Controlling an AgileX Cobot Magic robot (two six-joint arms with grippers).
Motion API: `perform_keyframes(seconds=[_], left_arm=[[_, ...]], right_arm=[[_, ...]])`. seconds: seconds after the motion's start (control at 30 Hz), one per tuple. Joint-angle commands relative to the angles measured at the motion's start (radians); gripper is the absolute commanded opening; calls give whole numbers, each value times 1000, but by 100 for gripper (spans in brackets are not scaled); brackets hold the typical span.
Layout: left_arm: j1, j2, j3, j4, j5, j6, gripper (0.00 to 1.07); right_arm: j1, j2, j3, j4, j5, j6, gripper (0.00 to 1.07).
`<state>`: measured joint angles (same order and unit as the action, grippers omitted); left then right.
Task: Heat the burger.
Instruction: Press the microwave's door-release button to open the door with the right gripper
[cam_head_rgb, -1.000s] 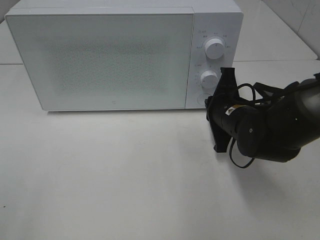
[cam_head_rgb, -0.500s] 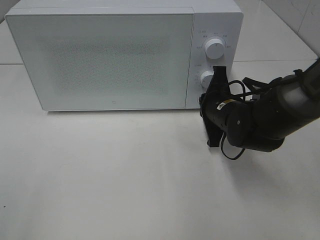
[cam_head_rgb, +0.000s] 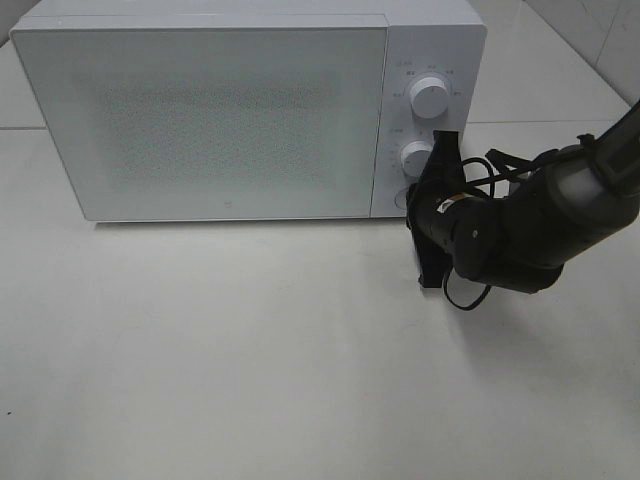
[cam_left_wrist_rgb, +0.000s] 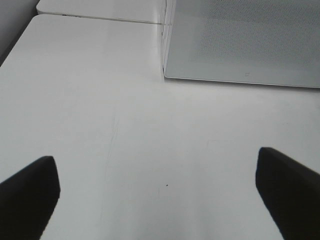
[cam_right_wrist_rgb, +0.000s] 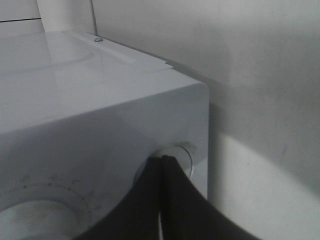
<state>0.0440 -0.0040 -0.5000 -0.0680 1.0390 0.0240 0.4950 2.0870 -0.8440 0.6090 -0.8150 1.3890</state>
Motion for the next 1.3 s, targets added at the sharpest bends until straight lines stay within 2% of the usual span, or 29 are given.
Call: perform_keyframes(seconds=[0.03, 0.7, 0.97, 1.13, 1.3], left_arm=[[5, -19, 4, -6, -2, -5, 100], [5, -19, 4, -6, -2, -5, 100], [5, -19, 4, -6, -2, -5, 100], [5, -19, 4, -6, -2, -5, 100], [5, -19, 4, -6, -2, -5, 100]], right_arm=[[-6, -1, -9, -4, -7, -14, 0], [-6, 31, -67, -8, -92, -1, 0], [-6, 32, -132, 38, -180, -22, 0], [-18, 67, -227, 31, -212, -44, 0], [-18, 69, -230, 36, -207, -44, 0]])
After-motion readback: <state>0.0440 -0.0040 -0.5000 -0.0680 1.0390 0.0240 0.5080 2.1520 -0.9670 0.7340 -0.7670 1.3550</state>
